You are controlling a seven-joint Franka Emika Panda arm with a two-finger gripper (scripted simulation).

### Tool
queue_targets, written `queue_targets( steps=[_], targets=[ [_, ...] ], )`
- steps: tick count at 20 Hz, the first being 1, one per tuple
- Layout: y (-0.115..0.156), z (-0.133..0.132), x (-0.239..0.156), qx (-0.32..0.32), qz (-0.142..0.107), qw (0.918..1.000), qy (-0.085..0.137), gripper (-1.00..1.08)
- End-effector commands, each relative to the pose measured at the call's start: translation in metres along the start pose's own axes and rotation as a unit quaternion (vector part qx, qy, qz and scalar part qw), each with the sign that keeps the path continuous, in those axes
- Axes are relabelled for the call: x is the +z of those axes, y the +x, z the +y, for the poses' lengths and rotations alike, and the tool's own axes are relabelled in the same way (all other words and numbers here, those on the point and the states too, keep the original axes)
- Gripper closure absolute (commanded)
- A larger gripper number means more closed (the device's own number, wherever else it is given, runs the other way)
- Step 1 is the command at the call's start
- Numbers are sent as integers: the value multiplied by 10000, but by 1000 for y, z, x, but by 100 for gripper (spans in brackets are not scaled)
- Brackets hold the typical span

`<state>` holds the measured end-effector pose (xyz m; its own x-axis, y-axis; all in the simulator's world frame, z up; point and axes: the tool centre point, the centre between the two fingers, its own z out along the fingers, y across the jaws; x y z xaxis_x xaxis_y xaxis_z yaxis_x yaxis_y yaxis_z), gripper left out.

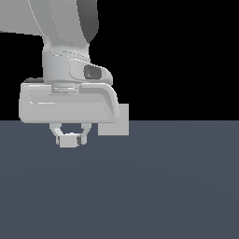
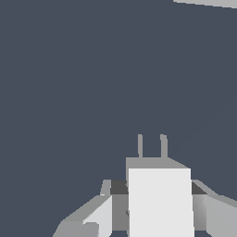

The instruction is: Plug the charger into the wall socket.

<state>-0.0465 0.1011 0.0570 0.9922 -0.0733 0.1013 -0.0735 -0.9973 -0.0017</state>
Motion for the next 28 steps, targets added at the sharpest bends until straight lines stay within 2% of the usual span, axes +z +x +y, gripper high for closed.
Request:
queue_targets(
  steps=[1, 6, 11, 28],
  targets=[
    [19, 18, -12, 172, 2, 9999, -14, 108],
    [48, 47, -29, 432, 3, 9991, -44, 108],
    [63, 63, -38, 574, 5, 9983, -64, 108],
    [66, 62, -36, 572, 2, 9983, -68, 108]
  ],
)
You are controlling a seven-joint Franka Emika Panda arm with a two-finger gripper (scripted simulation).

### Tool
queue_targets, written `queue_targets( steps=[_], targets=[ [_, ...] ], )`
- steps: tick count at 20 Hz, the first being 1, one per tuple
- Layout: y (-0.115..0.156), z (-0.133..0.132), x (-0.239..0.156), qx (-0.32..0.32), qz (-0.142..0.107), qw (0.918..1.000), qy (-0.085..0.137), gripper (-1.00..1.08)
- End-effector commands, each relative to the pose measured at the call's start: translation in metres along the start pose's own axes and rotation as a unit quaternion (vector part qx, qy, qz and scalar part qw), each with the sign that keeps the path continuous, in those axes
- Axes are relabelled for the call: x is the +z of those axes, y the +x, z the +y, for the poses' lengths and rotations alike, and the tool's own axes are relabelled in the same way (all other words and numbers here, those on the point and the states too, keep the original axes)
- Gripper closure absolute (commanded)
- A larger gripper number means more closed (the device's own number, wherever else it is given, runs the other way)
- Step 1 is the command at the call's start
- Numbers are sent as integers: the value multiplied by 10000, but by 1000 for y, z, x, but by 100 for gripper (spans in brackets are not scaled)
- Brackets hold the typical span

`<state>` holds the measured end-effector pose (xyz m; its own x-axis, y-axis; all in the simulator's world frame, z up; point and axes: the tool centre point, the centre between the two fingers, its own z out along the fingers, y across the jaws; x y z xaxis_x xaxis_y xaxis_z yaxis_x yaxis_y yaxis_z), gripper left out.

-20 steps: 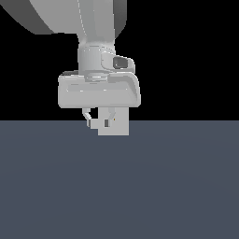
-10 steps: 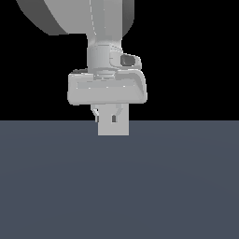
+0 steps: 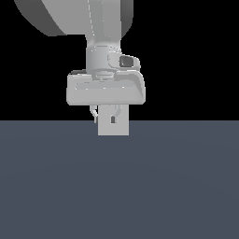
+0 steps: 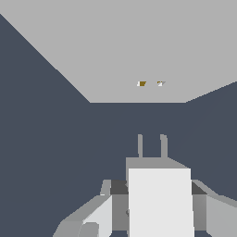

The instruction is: Plug the charger into the wall socket.

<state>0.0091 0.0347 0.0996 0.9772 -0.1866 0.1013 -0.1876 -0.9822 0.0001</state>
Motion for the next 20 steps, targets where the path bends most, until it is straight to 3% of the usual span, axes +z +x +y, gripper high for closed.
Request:
queue_targets(
  steps=[1, 13, 20],
  targets=[
    [3, 0, 0, 1, 2, 10000, 0, 108],
    [41, 0, 4, 2, 5, 10000, 2, 108],
    [48, 0, 5, 2, 5, 10000, 2, 108]
  ],
)
